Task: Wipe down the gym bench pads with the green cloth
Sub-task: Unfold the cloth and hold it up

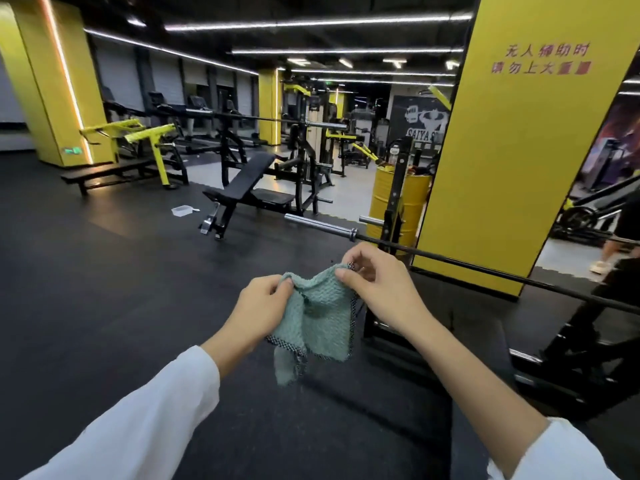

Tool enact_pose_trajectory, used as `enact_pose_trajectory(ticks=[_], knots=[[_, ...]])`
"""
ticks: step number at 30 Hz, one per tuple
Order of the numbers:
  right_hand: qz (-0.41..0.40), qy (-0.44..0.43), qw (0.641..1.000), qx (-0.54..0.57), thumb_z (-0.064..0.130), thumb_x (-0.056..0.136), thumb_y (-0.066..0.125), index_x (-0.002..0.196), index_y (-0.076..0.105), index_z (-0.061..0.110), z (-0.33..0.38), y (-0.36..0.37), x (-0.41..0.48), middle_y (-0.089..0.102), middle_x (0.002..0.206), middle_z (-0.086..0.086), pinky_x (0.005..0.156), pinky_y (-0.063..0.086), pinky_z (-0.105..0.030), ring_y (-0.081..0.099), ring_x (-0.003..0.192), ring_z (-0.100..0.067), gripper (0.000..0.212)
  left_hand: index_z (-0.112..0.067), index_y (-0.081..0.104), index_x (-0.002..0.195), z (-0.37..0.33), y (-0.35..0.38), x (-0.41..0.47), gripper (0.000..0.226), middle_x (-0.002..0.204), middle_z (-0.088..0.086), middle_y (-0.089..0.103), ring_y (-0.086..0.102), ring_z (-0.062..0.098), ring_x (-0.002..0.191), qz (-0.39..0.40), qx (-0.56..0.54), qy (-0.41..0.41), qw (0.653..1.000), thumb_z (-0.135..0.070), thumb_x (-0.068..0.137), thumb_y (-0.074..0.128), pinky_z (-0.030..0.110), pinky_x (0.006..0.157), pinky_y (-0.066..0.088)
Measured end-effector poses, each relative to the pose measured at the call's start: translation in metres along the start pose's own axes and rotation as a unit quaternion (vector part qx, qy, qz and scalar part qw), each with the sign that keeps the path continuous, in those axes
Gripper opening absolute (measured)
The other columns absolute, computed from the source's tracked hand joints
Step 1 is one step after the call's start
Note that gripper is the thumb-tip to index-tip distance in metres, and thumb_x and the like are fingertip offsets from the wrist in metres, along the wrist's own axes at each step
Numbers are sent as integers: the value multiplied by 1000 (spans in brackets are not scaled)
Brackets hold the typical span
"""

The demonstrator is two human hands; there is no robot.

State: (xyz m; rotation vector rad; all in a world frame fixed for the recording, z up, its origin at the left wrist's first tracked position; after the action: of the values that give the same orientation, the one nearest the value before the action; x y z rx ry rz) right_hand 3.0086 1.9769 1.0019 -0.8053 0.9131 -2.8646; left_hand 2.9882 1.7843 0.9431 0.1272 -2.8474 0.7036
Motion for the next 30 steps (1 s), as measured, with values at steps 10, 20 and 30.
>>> enact_pose_trajectory(ticks=[10, 20, 30], knots=[[134, -125, 982, 46, 19, 85, 69, 86, 55, 25, -15, 96, 94, 62, 87, 8, 77, 51, -32, 60, 82, -12, 15, -7, 59, 80, 29, -32, 109, 34, 61, 1, 60, 56, 6, 48, -26, -162, -136, 977, -12, 104, 35, 23, 46, 46], [160, -156, 975, 9, 13, 82, 71, 83, 54, 29, -38, 198, 199, 62, 85, 16, 77, 46, -22, 57, 84, -6, 24, -3, 53, 73, 98, -101, 172, 28, 57, 5, 66, 65, 11, 49, -100, -213, -233, 944, -4, 99, 41, 22, 44, 52], [152, -124, 980, 20, 13, 86, 68, 83, 60, 23, -35, 317, 325, 62, 71, 3, 64, 44, -18, 54, 65, -9, 13, -24, 78, 77, 192, -223, 276, 32, 56, -21, 63, 50, -5, 51, -91, 60, -136, 985, -12, 89, 50, 17, 53, 38]])
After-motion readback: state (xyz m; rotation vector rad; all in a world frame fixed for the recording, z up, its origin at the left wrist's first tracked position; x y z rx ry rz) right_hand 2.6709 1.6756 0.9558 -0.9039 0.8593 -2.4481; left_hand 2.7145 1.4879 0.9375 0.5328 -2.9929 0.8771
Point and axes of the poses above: each hand's wrist, its own x-axis towards the middle knuckle, its own y-axis out of the palm, z = x × y, the point moved 3 cm from there along x, towards the middle knuckle
